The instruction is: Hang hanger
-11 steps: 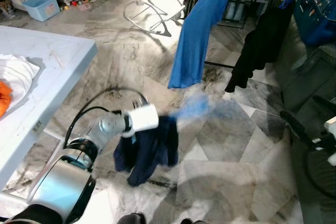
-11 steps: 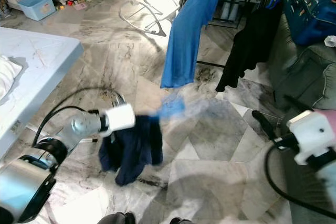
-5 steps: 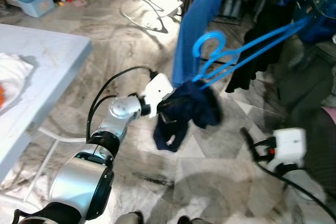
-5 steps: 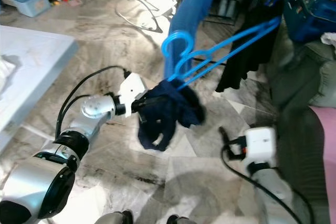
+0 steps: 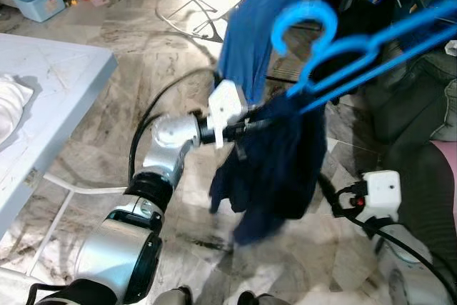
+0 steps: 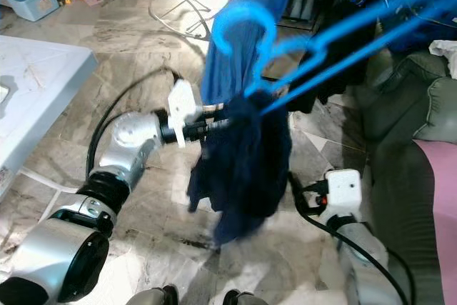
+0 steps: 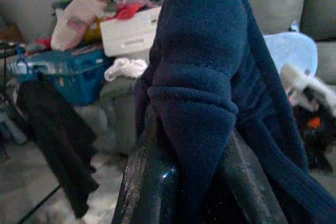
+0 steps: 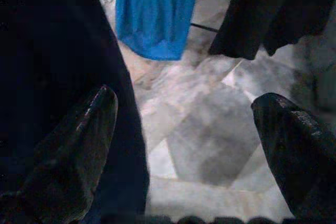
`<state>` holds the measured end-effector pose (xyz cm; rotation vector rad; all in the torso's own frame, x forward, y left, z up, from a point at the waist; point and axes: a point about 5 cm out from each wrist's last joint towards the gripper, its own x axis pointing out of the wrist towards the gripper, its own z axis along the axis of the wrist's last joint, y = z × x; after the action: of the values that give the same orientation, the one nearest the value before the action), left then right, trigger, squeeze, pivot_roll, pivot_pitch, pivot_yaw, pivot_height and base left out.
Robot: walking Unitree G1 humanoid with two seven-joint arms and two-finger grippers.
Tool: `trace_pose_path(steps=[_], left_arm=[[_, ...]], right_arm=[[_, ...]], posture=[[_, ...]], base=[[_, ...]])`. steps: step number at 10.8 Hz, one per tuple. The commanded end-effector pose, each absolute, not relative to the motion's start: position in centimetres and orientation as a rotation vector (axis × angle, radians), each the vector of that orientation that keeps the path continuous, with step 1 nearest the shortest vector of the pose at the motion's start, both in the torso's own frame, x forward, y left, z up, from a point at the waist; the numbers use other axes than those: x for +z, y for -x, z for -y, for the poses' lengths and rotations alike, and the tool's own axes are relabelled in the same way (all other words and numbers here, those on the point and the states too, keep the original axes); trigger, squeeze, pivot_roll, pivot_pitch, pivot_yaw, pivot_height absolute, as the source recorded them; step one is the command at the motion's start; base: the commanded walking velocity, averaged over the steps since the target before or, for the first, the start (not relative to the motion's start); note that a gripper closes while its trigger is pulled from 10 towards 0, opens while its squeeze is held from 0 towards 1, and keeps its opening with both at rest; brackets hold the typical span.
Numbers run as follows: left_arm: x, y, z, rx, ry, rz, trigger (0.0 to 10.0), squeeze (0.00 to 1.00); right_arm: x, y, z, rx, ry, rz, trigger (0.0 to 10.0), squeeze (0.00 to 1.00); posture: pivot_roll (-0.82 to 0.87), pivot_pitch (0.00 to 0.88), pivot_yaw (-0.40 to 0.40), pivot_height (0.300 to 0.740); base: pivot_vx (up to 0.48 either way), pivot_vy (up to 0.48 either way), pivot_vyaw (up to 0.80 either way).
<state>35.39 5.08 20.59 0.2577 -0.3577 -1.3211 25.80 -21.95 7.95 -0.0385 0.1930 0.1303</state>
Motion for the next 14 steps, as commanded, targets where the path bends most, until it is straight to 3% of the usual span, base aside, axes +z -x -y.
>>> trace_pose_path(steps=[1,2,3,5,8,14], left_arm=[[21.8,-35.2,-4.7,-1.338,-0.253,0.413,0.0,0.00],[21.8,-35.2,-4.6,-1.337,-0.250,0.416,0.0,0.00],[21.7,-35.1,-4.7,-1.335,-0.264,0.408,0.0,0.00],[20.6,-35.8,-5.3,-1.229,-0.404,0.362,0.0,0.00],[20.6,-36.2,-4.8,-1.125,-0.409,0.373,0.0,0.00],[22.7,-34.7,-3.3,-1.268,-0.309,0.509,0.0,0.00]], right_arm=[[7.6,-25.7,21.3,0.154,0.005,-0.206,10.0,0.93],[8.3,-25.8,20.8,0.181,-0.014,-0.153,10.0,0.92],[10.3,-26.0,20.5,0.192,-0.044,-0.010,10.0,0.82],[13.0,-25.3,20.4,0.197,-0.075,0.141,10.0,0.84],[12.0,-24.4,19.8,0.215,-0.084,0.117,10.0,0.84],[9.5,-26.7,20.9,0.148,-0.038,-0.039,10.0,0.83]], posture=[[0.10,0.148,-0.092,0.740],[0.10,0.149,-0.089,0.740],[0.10,0.150,-0.086,0.740],[0.10,0.146,-0.084,0.740],[0.09,0.144,-0.083,0.740],[0.11,0.148,-0.092,0.740]], base=[[0.000,0.000,0.00],[0.000,0.000,0.00],[0.000,0.000,0.00],[0.000,0.000,0.00],[0.000,0.000,0.00],[0.000,0.000,0.00]])
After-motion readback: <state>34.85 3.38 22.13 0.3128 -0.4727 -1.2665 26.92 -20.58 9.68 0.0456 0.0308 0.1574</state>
